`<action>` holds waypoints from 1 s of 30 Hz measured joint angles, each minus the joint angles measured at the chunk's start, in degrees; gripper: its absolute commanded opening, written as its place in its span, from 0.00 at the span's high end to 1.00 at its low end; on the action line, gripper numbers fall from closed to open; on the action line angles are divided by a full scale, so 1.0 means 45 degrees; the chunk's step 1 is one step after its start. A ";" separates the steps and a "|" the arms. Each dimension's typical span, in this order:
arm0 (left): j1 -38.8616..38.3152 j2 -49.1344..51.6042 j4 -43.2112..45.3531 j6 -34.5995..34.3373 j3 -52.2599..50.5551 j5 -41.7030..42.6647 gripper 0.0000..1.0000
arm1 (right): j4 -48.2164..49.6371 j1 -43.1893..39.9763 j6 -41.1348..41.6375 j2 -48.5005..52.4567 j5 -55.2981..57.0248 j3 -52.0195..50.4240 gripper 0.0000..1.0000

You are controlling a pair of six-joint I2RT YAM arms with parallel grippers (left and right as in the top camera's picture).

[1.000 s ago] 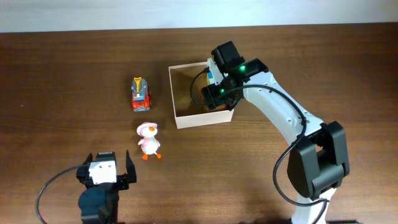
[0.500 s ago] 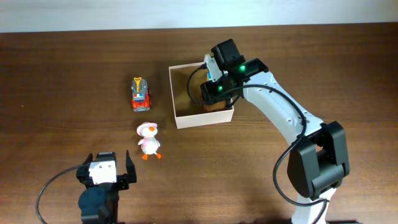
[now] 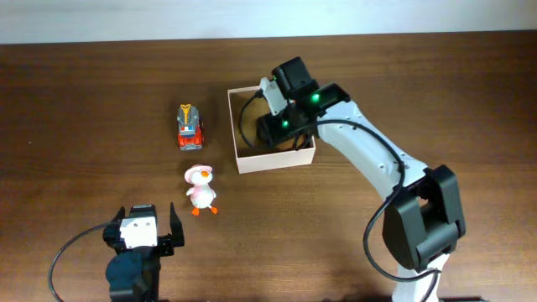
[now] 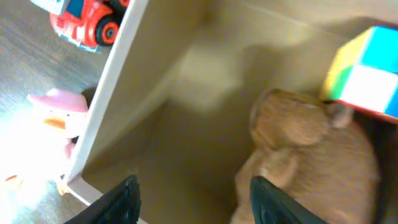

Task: Pack container
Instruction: 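Lower the capybara plush into the box and open the gripper, then raise the right gripper out of the box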

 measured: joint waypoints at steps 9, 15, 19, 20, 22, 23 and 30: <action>0.0000 0.0000 0.0000 0.0000 0.0000 0.0000 0.01 | -0.0019 0.0151 -0.0019 0.0845 -0.0015 0.0015 0.40; 0.0000 0.0000 0.0000 0.0000 0.0000 0.0000 0.01 | -0.0092 0.0146 -0.0355 0.0889 0.0704 0.0015 0.40; 0.0000 0.0000 0.0000 0.0000 0.0000 0.0000 0.01 | -0.0398 0.0121 -0.0593 0.0889 0.1205 0.0015 0.40; 0.0000 0.0000 0.0000 0.0000 0.0000 0.0000 0.01 | -0.0452 0.0107 -0.0622 0.0889 0.1316 0.0015 0.40; 0.0000 0.0000 0.0000 0.0000 0.0000 0.0000 0.01 | -0.0495 0.0097 -0.0665 0.0894 0.1394 0.0015 0.40; 0.0000 0.0000 0.0000 -0.0005 0.0000 0.0000 0.01 | -0.0495 0.0097 -0.0675 0.0889 0.1423 0.0015 0.40; 0.0000 0.0000 0.0000 0.0000 0.0000 0.0005 0.01 | -0.0578 0.0049 -0.0709 0.0894 0.1559 0.0117 0.35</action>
